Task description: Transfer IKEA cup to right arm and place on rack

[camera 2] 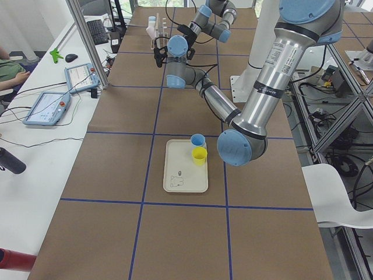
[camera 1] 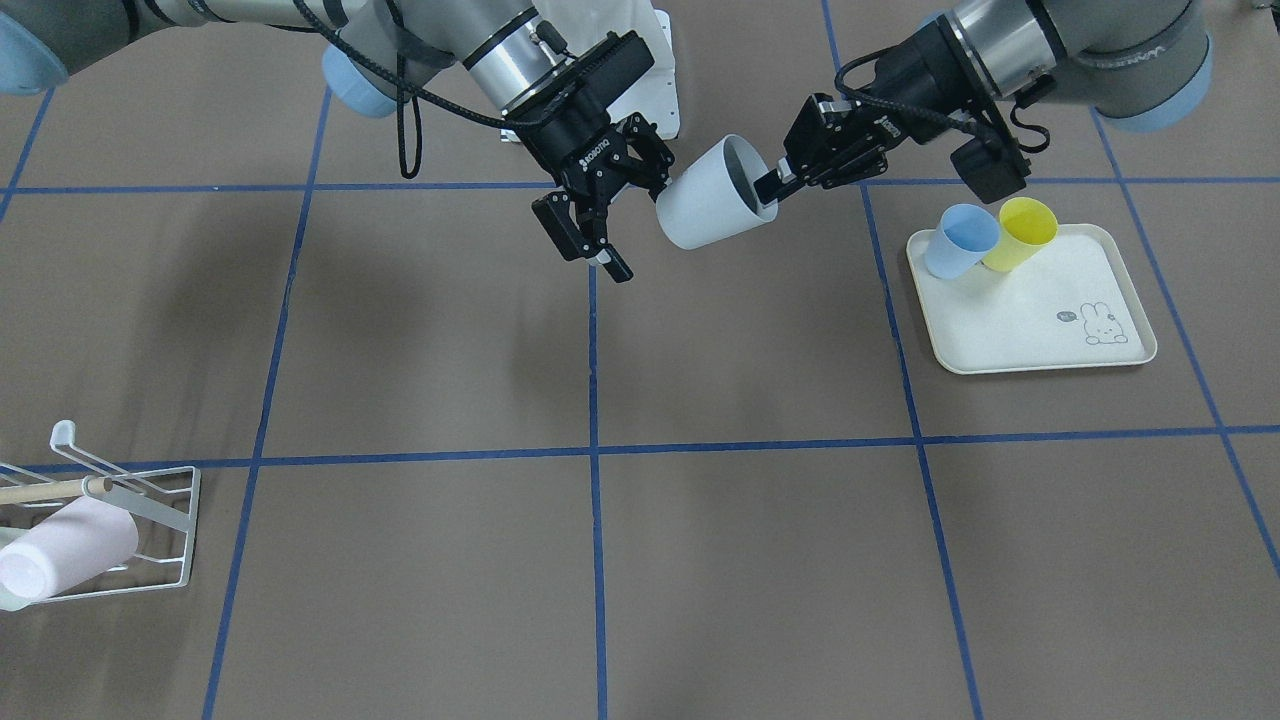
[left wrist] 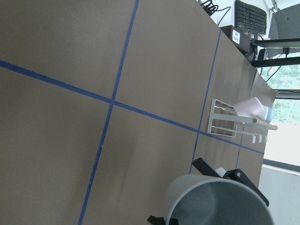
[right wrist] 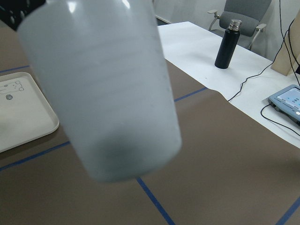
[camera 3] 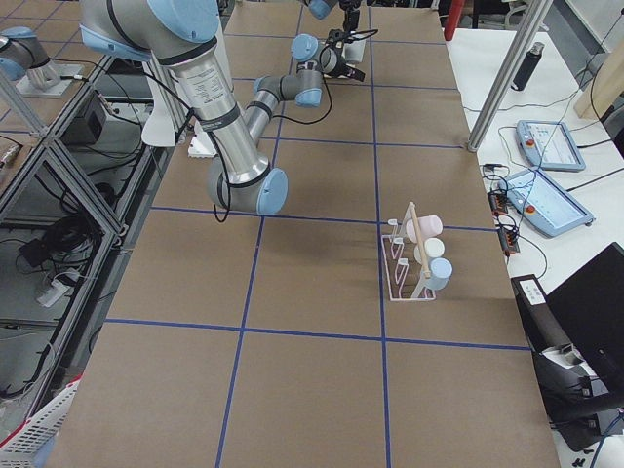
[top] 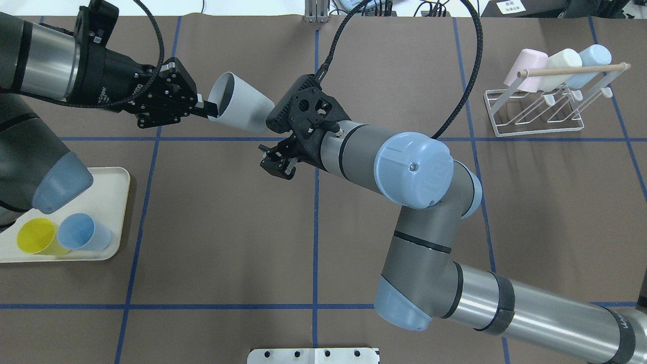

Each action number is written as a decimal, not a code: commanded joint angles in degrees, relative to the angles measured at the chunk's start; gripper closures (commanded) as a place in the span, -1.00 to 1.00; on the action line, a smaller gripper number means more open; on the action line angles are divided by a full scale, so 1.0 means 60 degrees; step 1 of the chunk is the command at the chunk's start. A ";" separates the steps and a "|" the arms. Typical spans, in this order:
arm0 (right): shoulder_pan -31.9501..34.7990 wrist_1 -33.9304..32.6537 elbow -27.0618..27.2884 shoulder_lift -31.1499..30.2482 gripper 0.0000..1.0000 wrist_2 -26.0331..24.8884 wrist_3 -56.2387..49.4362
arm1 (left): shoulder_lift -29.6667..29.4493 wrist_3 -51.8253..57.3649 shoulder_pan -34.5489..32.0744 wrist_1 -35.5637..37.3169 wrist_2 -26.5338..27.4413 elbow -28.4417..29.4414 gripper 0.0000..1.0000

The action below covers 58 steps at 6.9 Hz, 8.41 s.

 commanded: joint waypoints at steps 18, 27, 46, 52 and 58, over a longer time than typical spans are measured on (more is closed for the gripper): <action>-0.0143 0.0584 0.0107 0.0256 -0.10 -0.0579 -0.1896 | -0.0294 0.0324 0.0093 -0.0041 -0.0002 0.0157 -1.00; 0.2737 -0.6187 0.1568 0.0155 0.26 0.1757 -0.1847 | 0.3507 0.8645 -0.2365 0.2200 0.0070 0.0201 -1.00; 0.5366 -0.7458 0.0239 -0.4768 -0.42 -0.1838 -1.2208 | 0.4599 1.3289 -0.4053 0.2171 -0.0032 0.1387 -1.00; 0.5072 -0.7444 -0.0230 -0.4739 -0.50 -0.2190 -1.2208 | 0.4599 1.3260 -0.4053 0.2171 -0.0017 0.1387 -1.00; 0.4823 -0.7444 -0.0977 -0.4095 -0.95 -0.2176 -1.2223 | 0.4599 1.3260 -0.4038 0.2156 -0.0002 0.1446 -1.00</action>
